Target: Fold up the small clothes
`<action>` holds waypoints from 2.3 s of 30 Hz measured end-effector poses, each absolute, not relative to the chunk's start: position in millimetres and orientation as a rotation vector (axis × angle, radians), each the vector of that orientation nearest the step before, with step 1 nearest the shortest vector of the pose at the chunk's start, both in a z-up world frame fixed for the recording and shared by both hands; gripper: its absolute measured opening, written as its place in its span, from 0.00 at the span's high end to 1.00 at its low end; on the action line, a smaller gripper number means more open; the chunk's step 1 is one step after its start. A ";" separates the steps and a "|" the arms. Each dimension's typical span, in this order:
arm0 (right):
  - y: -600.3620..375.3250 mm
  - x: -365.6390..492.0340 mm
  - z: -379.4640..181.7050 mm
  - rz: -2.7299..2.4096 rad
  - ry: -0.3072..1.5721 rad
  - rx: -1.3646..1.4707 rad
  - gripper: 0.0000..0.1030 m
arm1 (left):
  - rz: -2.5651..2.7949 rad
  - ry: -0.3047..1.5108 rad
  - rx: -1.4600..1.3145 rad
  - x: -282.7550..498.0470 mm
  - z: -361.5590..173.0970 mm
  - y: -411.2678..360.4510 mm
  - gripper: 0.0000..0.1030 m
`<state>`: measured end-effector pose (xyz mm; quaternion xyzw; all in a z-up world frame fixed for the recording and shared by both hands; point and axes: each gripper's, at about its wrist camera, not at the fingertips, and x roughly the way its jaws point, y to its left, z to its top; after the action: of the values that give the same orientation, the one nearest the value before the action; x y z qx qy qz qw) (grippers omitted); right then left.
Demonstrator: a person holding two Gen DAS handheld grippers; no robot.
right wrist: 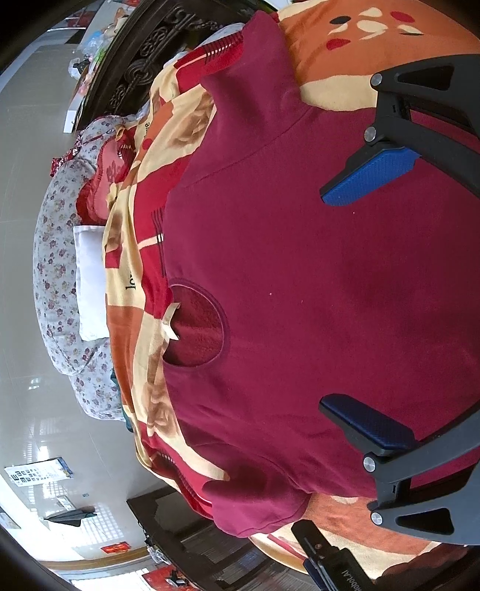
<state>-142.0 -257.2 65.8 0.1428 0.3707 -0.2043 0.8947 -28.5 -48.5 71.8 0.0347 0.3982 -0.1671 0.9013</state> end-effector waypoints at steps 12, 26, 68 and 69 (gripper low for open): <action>-250.8 -130.0 64.6 -0.401 0.785 0.281 0.00 | -0.228 0.828 -0.012 13.5 75.3 0.9 0.00; -246.8 -123.2 62.7 -0.393 0.789 0.283 0.00 | -0.216 0.873 -0.058 48.1 67.2 29.0 0.00; -373.0 -197.3 85.5 -0.560 0.702 0.515 0.00 | -0.995 0.921 0.123 -59.5 53.3 -227.5 0.94; -380.5 -202.7 86.4 -0.571 0.696 0.524 0.00 | -0.987 0.927 0.171 -65.9 47.9 -229.8 0.94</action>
<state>-202.7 -380.5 86.4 0.2504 0.3326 -0.2728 0.8673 -65.9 -229.8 47.9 0.0791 0.4284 -0.4563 0.7759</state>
